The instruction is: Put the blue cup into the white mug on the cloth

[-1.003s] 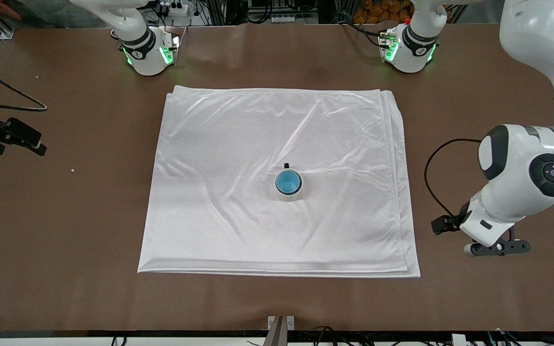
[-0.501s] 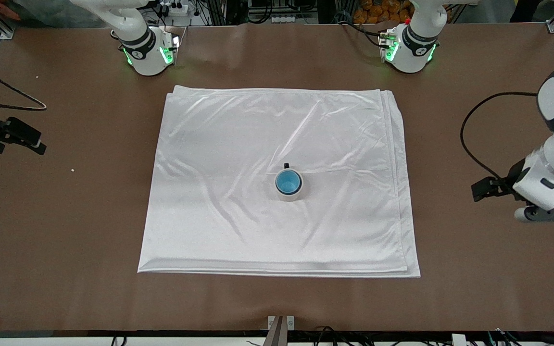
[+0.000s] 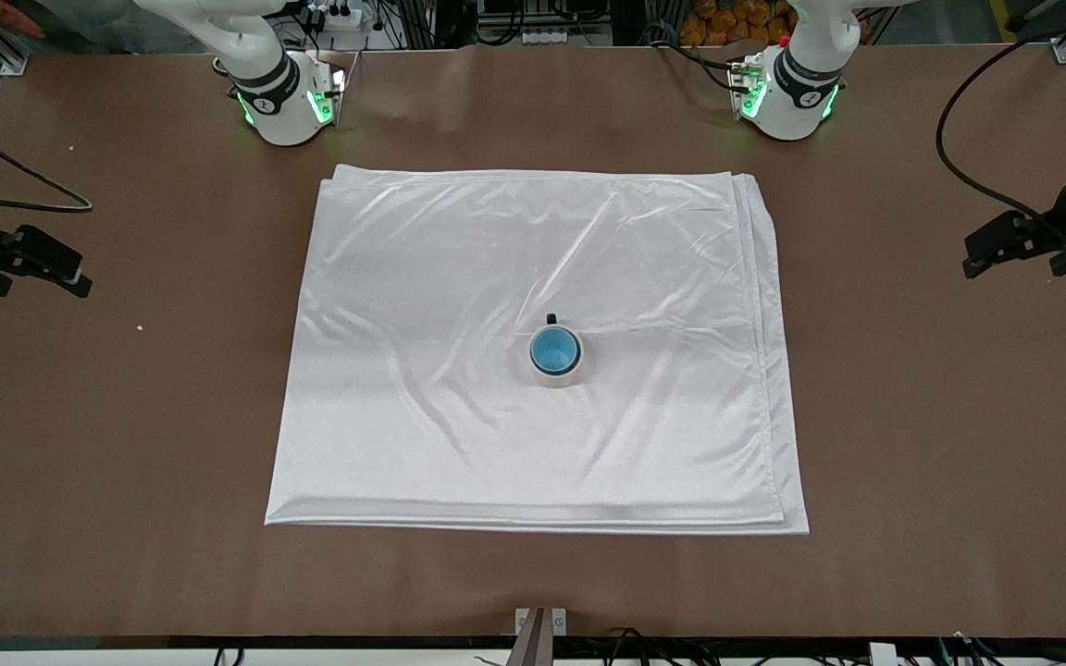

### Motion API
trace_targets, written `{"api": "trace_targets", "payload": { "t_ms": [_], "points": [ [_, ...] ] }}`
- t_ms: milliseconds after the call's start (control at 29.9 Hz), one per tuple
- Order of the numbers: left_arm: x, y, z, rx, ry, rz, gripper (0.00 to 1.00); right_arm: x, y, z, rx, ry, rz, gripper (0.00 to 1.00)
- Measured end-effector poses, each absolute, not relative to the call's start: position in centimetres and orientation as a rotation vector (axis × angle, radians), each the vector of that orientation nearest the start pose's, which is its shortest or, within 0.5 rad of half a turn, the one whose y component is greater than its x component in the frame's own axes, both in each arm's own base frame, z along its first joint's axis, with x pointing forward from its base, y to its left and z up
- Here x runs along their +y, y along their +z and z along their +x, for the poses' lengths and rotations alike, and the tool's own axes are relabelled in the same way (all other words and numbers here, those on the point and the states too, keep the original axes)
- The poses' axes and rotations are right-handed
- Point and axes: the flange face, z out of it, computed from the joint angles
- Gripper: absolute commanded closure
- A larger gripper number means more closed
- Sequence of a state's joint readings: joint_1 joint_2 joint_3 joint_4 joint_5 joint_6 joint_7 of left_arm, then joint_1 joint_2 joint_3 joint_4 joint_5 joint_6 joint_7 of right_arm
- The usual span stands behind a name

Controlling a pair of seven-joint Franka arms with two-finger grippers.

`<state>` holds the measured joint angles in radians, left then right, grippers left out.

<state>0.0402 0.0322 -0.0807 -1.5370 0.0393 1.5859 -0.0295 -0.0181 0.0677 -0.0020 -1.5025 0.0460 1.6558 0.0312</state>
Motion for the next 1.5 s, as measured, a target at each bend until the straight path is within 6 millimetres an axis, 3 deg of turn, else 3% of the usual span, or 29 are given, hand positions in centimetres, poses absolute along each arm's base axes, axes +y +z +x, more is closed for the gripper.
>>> {"api": "trace_targets", "payload": {
  "t_ms": [234,501,635,969,1303,1504],
  "points": [
    [-3.6,62.0,55.4,0.133,0.014,-3.101,0.0,0.2,62.6,58.4,0.055,-0.12,-3.091,0.0],
    [-4.0,60.5,55.3,0.181,0.062,-3.097,0.0,5.4,62.3,57.8,-0.097,-0.074,-3.084,0.0],
    [-4.0,60.4,55.3,0.184,0.07,-3.098,0.0,6.9,62.3,57.7,-0.135,-0.072,-3.082,0.0],
    [-4.0,60.4,55.2,0.184,0.072,-3.099,0.0,6.1,62.1,57.5,-0.117,-0.034,-3.086,0.0],
    [-4.0,60.4,55.2,0.184,0.071,-3.1,0.0,3.3,62.5,57.4,-0.044,-0.038,-3.091,0.0],
    [-4.1,60.4,55.1,0.184,0.071,-3.1,0.0,2.9,62.5,57.4,-0.033,-0.037,-3.091,0.0]
  ]
}}
